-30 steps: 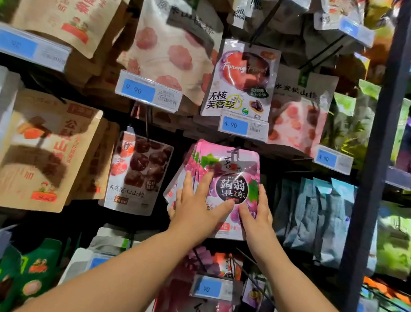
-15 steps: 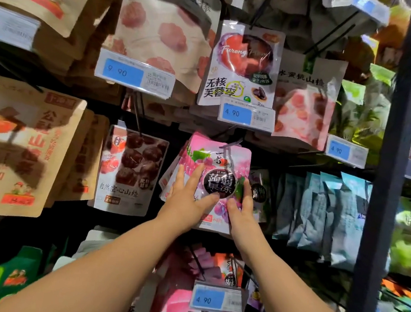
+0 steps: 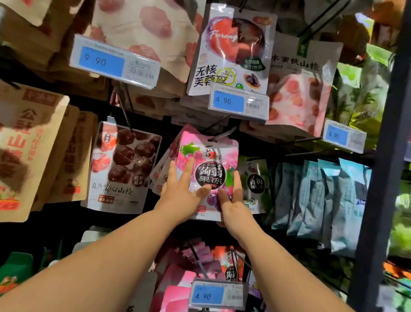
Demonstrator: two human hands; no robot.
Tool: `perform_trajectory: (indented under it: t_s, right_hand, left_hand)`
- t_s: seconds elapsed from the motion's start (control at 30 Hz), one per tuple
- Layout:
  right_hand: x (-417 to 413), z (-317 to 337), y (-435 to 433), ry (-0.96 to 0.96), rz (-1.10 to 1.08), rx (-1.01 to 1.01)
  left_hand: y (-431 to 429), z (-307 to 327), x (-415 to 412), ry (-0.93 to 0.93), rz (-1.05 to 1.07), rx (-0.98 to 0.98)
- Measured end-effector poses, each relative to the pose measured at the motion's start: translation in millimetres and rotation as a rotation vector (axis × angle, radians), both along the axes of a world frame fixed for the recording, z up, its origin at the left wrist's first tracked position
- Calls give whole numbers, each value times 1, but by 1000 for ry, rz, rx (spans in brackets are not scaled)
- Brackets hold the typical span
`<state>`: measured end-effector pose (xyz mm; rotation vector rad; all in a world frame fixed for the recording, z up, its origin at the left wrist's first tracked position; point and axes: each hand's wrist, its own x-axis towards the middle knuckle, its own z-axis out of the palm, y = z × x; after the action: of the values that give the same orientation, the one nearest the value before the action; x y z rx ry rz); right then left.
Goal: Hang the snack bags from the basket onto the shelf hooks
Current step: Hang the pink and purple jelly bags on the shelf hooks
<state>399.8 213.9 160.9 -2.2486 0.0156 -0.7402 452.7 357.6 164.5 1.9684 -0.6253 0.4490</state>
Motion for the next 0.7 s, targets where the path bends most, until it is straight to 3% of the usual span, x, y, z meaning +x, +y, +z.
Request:
perform_trajectory:
  t_s: [0.53, 0.7]
  right_hand:
    - [-73, -7, -21, 41, 92, 147]
    - [-113, -17, -39, 40, 98, 125]
  left_hand:
    - [-11, -17, -95, -219, 323, 47]
    - [-37, -32, -132, -266, 253, 22]
